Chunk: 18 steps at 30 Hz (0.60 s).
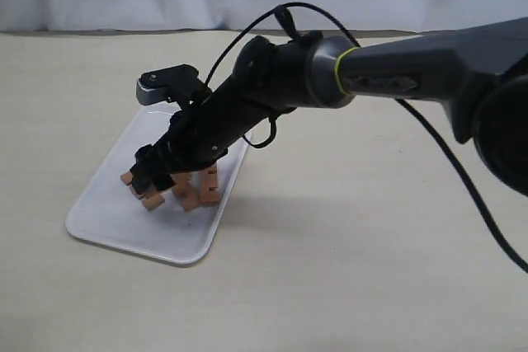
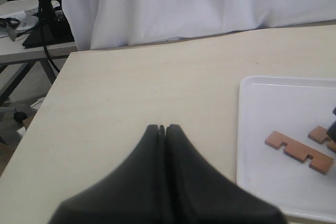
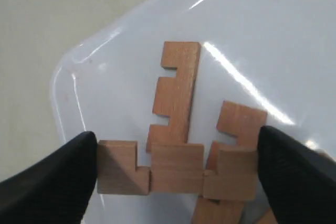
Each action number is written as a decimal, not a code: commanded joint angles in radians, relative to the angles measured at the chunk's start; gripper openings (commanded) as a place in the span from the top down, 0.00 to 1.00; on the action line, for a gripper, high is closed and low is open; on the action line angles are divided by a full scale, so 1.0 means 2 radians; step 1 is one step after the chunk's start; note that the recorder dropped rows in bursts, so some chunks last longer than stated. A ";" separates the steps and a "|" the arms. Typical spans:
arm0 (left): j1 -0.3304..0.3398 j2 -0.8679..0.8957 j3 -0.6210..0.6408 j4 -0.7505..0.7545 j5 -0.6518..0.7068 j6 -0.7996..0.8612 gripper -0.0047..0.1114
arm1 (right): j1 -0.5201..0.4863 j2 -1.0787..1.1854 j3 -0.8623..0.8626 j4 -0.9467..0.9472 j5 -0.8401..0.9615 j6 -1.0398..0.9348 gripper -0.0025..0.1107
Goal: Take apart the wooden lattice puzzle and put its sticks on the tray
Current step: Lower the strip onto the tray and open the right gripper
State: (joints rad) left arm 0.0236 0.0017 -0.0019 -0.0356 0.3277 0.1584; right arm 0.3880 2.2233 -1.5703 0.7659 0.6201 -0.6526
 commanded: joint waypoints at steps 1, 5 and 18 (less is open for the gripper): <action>-0.001 -0.001 0.001 -0.001 -0.009 0.000 0.96 | 0.011 0.001 0.000 0.005 -0.056 -0.012 0.54; -0.001 -0.001 0.001 -0.001 -0.009 0.000 0.96 | 0.011 -0.004 0.000 0.005 -0.047 -0.006 0.24; -0.001 -0.001 0.001 -0.001 -0.009 0.000 0.96 | 0.010 -0.085 0.000 -0.235 0.047 0.211 0.83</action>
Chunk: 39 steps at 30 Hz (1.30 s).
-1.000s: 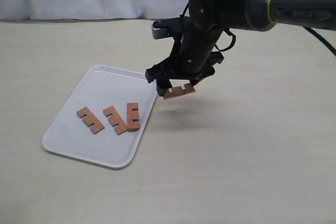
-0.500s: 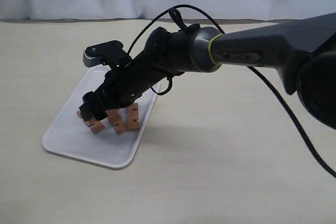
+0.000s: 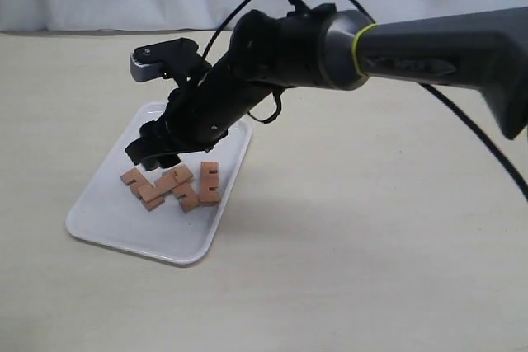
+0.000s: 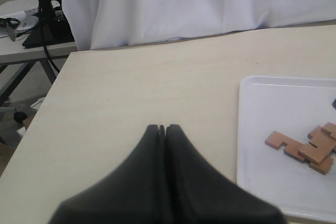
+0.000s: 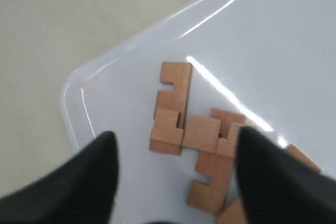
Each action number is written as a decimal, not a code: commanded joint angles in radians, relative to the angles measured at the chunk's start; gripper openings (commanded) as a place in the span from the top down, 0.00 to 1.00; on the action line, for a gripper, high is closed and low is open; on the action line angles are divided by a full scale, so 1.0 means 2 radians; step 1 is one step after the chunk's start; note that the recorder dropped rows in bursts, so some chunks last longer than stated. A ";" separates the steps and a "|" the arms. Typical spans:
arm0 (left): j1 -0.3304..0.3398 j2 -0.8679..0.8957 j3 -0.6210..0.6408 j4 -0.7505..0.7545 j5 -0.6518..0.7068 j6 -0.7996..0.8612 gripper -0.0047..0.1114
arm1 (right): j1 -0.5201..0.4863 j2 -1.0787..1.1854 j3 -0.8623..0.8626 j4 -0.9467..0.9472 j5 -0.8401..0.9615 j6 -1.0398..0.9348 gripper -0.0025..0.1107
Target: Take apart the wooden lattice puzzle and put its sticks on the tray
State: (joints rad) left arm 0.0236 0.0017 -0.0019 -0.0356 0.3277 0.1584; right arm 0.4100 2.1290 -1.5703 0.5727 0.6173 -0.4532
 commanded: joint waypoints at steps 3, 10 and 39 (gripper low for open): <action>-0.001 -0.001 0.001 -0.001 -0.009 0.000 0.96 | -0.006 -0.065 0.000 -0.273 0.113 0.193 0.94; -0.001 -0.001 0.001 -0.001 -0.009 0.000 0.96 | -0.066 -0.104 0.013 -0.286 0.302 0.205 0.94; -0.001 -0.001 0.001 0.000 -0.009 0.000 0.96 | -0.141 -0.498 0.242 -0.304 0.099 0.212 0.94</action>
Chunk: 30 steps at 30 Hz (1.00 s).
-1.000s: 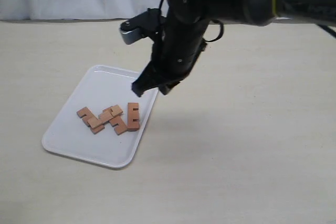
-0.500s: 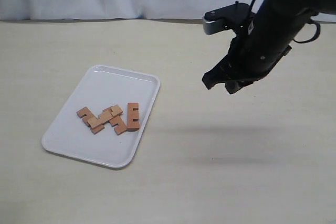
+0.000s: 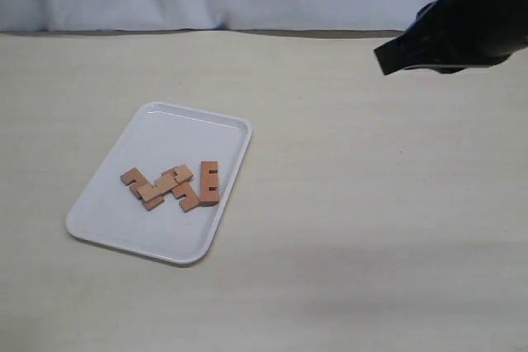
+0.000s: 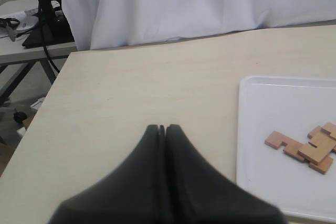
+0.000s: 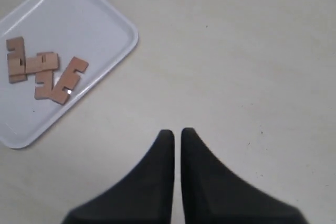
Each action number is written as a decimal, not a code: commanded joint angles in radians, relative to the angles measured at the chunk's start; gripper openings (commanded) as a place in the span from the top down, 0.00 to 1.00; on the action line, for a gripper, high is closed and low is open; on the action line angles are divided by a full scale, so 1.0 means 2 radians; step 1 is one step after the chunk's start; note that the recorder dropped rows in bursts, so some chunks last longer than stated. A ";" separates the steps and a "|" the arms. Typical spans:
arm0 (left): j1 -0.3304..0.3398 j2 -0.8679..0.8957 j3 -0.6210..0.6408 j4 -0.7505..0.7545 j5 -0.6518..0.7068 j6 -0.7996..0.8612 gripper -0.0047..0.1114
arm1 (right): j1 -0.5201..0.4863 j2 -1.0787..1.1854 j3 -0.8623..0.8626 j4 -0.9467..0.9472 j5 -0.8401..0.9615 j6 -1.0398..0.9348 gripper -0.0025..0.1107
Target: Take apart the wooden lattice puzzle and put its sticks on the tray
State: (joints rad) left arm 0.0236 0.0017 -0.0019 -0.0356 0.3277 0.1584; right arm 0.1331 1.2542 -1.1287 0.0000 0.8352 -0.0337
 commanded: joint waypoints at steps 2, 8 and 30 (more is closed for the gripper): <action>-0.001 -0.001 0.001 -0.001 -0.009 0.000 0.96 | -0.002 -0.099 0.044 -0.039 -0.039 0.002 0.94; -0.001 -0.001 0.001 -0.001 -0.009 0.000 0.96 | -0.002 -0.189 0.144 -0.062 -0.187 0.013 0.94; -0.001 -0.001 0.001 -0.001 -0.009 0.000 0.96 | -0.003 -0.243 0.366 -0.052 -0.440 0.013 0.94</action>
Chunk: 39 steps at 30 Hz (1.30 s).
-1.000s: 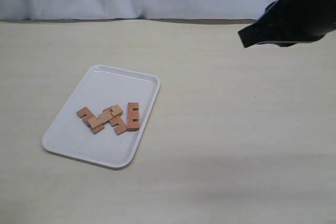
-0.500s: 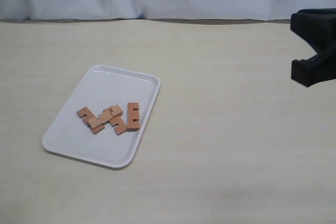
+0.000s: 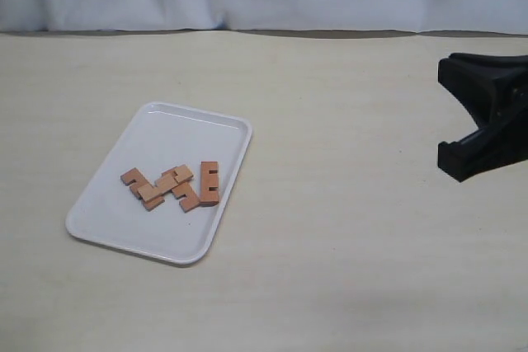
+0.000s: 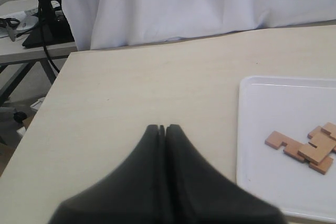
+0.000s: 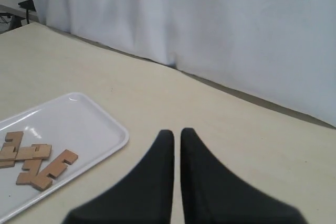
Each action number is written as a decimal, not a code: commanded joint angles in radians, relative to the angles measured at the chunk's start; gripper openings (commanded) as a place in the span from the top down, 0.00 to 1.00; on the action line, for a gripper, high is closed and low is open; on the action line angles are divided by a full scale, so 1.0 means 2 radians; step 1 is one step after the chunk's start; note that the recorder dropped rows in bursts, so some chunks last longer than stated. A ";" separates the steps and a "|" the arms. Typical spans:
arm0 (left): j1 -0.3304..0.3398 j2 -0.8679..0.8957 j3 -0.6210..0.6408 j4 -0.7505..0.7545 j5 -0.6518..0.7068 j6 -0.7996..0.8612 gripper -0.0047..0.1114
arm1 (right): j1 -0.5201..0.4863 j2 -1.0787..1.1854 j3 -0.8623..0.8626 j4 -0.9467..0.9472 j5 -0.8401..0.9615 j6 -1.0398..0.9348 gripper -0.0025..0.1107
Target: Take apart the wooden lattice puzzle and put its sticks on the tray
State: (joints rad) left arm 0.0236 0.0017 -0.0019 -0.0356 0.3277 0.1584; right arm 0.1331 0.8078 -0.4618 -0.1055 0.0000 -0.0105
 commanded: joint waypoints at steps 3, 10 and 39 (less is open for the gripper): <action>-0.001 -0.001 0.001 -0.001 -0.009 0.000 0.96 | -0.003 -0.039 0.067 0.000 -0.024 0.001 0.94; -0.001 -0.001 0.001 -0.001 -0.009 0.000 0.96 | -0.009 -0.126 0.138 0.000 -0.024 0.001 0.94; -0.001 -0.001 0.001 -0.001 -0.009 0.000 0.96 | -0.162 -0.404 0.231 0.000 0.160 0.001 0.94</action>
State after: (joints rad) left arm 0.0236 0.0017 -0.0019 -0.0356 0.3277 0.1584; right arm -0.1674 0.0064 -0.0029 -0.1055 0.3189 -0.0105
